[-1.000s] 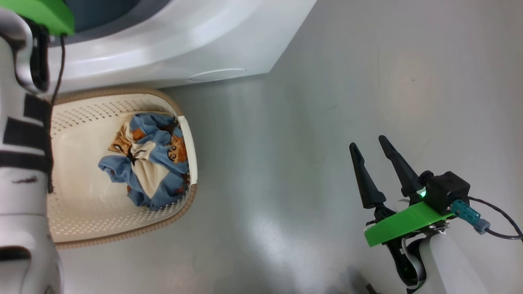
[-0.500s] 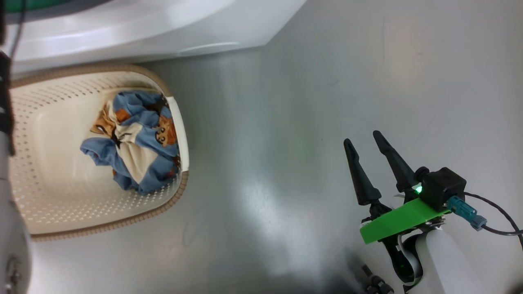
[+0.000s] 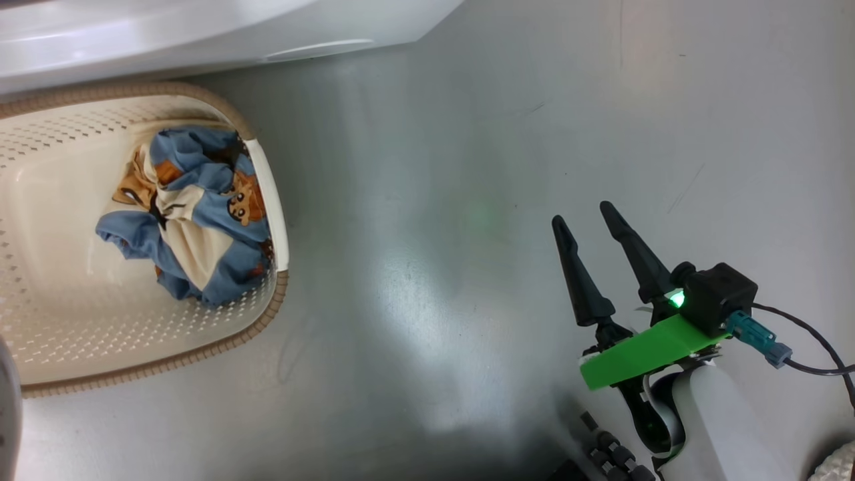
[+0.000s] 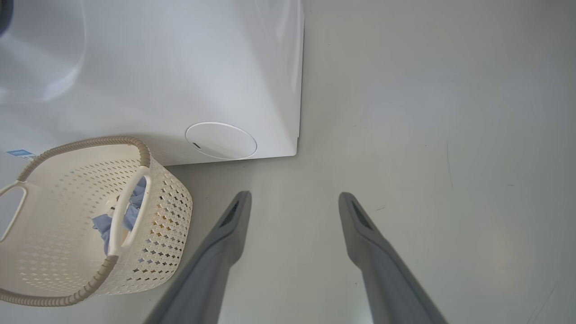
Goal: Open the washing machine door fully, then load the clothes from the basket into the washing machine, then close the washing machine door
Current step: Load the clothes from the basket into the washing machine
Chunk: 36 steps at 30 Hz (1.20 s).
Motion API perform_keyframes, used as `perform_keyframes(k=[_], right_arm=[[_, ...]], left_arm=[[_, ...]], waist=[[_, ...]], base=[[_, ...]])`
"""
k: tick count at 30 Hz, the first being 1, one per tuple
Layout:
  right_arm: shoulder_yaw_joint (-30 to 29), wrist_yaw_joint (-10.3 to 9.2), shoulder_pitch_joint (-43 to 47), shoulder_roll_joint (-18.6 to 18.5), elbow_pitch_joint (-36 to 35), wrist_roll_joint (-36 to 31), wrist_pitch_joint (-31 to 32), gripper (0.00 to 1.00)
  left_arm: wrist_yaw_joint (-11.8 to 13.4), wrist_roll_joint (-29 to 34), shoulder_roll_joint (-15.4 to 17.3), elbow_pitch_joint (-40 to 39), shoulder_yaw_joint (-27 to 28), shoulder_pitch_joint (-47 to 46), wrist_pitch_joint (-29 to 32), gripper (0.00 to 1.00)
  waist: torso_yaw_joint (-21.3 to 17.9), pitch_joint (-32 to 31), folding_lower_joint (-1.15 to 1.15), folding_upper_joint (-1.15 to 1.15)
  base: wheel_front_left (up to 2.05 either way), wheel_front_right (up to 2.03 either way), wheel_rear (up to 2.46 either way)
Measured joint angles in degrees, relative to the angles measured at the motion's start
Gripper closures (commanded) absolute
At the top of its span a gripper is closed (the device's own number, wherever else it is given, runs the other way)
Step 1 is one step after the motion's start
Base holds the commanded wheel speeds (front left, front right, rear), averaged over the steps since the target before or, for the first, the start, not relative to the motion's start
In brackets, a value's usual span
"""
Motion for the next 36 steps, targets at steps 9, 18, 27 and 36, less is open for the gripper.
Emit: perform_keyframes(k=[9,18,27,36], right_arm=[[-0.4,0.0,-0.4,0.0,0.5,0.0,0.0,0.0],[-1.2,0.0,-0.4,0.0,0.9,-0.2,0.0,0.0],[-2.1,0.0,-0.4,0.0,1.1,-1.1,0.0,0.0],[-3.2,0.0,0.4,0.0,1.5,-2.0,0.0,0.0]], left_arm=[[0.0,-2.1,-0.9,11.0,0.6,-0.2,1.7,0.0],[0.1,-3.5,-2.4,15.1,0.5,-0.1,1.1,0.0],[0.5,-5.3,-4.4,15.5,0.8,3.4,0.5,0.0],[0.5,-7.1,-4.9,9.1,1.7,10.4,0.1,0.0]], waist=[[0.5,-1.8,0.0,0.0],[1.7,-4.4,0.0,0.0],[3.5,-7.4,0.0,0.0],[5.0,-11.2,0.0,0.0]], base=[[0.0,0.0,0.0],[0.0,0.0,0.0],[0.0,0.0,0.0],[0.0,0.0,0.0]])
